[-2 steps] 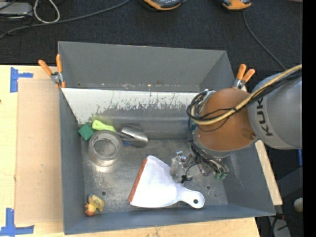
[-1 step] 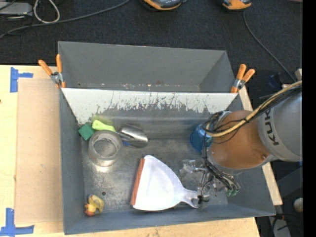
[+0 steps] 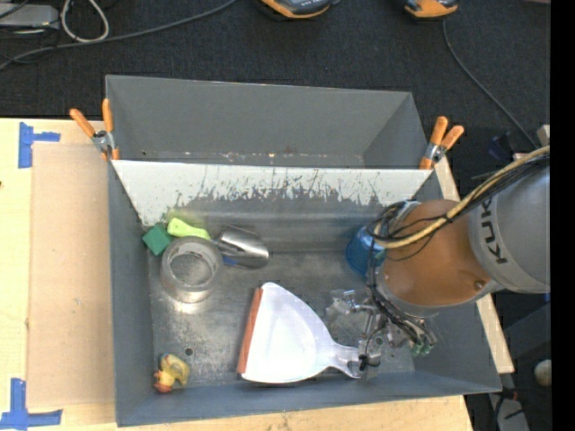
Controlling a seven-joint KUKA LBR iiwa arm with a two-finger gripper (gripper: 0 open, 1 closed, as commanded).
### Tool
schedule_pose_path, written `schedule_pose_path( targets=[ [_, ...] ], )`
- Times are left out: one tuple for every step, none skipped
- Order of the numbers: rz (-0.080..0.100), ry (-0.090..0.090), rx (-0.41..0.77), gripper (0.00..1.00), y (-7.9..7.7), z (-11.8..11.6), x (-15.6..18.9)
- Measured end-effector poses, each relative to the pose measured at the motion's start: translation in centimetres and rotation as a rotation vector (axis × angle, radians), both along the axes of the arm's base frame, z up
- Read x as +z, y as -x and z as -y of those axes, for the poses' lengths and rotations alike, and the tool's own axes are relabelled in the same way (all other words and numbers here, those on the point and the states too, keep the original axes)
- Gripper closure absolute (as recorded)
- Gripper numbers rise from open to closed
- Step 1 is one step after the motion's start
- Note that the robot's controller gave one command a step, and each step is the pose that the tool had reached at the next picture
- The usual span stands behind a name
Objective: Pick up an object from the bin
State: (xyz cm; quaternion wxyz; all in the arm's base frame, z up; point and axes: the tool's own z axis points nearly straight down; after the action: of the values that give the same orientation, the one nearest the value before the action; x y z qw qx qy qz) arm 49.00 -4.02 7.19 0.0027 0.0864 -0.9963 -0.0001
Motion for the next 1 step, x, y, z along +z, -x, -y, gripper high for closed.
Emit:
schedule_pose_path(
  targets=[
    [-0.002, -0.001, 0.093, 0.00, -5.95, -2.95, 0.05]
  ],
)
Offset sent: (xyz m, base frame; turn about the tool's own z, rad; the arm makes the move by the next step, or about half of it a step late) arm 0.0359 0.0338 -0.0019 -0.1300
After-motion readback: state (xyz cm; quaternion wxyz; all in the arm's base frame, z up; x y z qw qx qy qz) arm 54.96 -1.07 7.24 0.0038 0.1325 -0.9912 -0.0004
